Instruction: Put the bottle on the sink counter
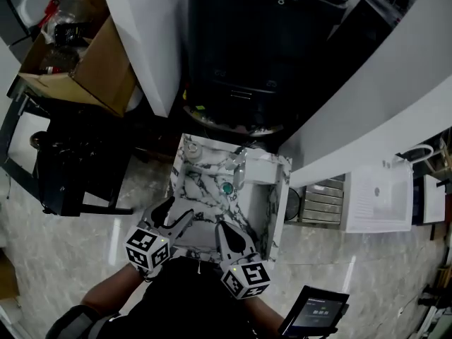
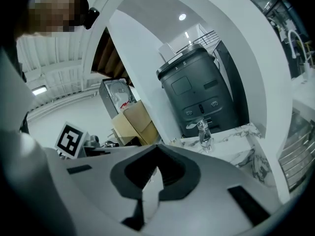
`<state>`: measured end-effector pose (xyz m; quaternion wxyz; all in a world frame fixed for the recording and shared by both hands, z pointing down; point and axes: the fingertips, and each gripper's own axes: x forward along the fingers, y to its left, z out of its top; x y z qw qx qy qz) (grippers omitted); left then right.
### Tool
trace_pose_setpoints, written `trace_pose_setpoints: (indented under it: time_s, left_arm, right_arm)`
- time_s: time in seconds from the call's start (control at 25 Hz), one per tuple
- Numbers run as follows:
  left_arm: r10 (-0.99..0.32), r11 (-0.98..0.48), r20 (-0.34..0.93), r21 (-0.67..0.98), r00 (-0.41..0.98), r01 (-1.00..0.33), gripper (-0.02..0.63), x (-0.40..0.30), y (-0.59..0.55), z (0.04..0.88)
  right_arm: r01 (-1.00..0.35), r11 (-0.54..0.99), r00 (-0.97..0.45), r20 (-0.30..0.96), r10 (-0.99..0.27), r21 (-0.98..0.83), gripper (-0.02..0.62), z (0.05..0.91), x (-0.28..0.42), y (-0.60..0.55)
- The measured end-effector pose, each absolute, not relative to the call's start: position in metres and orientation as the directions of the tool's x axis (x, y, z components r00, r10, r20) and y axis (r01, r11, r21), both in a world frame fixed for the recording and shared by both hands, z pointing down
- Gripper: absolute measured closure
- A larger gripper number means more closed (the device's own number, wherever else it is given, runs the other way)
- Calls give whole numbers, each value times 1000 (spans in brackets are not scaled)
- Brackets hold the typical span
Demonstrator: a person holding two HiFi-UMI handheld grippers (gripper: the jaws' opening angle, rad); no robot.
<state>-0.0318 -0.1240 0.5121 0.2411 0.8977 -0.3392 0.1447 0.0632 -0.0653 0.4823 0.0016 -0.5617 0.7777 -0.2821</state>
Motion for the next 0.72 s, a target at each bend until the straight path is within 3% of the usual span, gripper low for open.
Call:
trace_pose_setpoints:
  time_s: [0.24, 0.72]
  left_arm:
    - [-522, -666, 384, 373, 761, -645, 354, -31, -99, 483]
    - [-624, -601, 272, 431, 732, -673, 354, -49, -104, 422]
  right_arm:
    - [-878, 231, -365, 273, -890, -420, 600, 459, 63, -68]
    - [-903, 264, -338, 182, -923, -339, 600, 401, 74, -75]
